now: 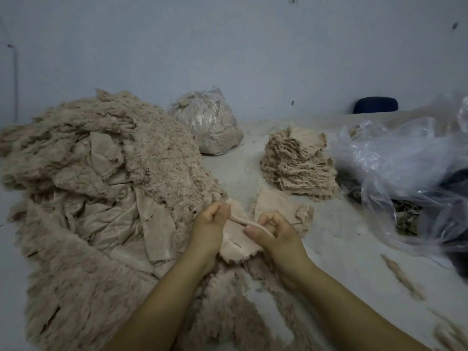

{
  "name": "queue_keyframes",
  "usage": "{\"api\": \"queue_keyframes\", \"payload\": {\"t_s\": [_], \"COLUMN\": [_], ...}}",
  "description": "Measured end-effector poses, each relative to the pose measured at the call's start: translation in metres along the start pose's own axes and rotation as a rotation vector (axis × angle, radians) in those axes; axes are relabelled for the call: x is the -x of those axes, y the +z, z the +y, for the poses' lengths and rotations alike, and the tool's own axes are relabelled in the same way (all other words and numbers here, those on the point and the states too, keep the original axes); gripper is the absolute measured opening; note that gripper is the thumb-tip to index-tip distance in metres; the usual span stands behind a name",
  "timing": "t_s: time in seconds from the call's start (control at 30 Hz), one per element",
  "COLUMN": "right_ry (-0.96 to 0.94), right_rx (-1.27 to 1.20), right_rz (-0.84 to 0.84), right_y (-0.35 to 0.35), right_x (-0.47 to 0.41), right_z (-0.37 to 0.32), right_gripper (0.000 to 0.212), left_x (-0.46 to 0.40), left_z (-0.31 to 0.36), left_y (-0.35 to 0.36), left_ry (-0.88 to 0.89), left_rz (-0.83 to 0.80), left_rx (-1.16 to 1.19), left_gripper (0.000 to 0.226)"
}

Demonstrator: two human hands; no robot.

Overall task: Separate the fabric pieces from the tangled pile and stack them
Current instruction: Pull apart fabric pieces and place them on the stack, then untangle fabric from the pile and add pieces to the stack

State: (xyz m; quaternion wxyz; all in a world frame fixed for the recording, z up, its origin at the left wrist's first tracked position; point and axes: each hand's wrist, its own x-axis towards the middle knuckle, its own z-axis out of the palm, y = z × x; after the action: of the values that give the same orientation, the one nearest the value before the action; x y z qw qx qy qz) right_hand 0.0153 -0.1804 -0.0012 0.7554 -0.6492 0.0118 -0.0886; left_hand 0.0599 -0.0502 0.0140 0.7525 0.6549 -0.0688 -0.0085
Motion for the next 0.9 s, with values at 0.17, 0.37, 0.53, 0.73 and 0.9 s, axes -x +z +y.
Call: {"api": "queue_keyframes", "payload": {"t_s": [0.17,0.37,0.53,0.73,0.9], "right_ry": [-0.027,0.081,0.06,-0.105,-0.192], "right_rx": [-0.096,-0.11,-0.045,0.034,0.262], "right_rz": [0.165,-0.059,-0.198,-0.148,0.09], "right_y": [-0.024,-0.022,-0.015,-0.006,-0.024], "right_x": [-0.01,-0.004,0.002,0.008,-0.003], "right_z": [-0.007,0.001,0.001,0.006,0.001], "right_gripper": [0.021,0.037,0.043,0.033,0.034], "left_x": [-0.009,-0.003,0.0,0.012,0.003], "left_z": [0.008,0.014,0.016,0.015,0.012], "left_y": [-0.014,-0.018,-0.016,-0.003,-0.007], "left_ry": [-0.115,-0.206,-0.238,-0.152,0.011], "left_rz": [0.016,-0.21,-0.267,-0.288,0.05], "left_rx": [0.307,0.336,0.226,0.009,-0.22], "left_gripper": [0.021,0.026,0.03,0.031,0.02]}}
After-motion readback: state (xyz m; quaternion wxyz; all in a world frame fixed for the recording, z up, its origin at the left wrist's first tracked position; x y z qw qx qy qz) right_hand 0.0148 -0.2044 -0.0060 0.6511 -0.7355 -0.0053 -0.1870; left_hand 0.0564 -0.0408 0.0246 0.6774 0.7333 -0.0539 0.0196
